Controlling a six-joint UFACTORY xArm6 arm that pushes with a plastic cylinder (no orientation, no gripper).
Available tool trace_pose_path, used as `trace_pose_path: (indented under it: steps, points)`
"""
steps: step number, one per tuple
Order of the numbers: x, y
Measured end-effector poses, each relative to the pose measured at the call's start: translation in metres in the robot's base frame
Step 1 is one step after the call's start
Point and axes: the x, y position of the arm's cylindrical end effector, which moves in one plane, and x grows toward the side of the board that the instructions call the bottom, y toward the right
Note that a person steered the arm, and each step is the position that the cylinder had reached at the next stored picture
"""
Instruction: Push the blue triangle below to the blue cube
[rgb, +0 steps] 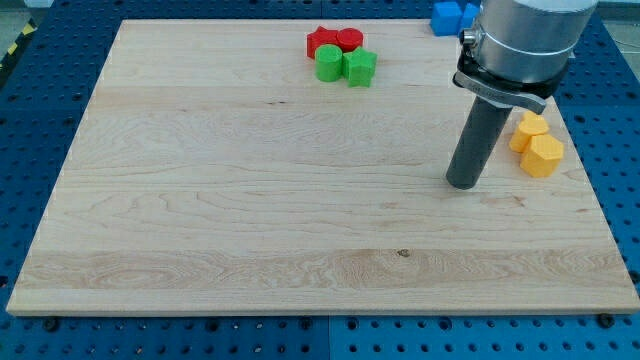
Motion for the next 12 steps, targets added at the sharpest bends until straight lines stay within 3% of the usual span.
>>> trace_pose_path:
  steps: [10,12]
  points:
    - [-0.002,-0.005]
    - [-0.043,-0.035]
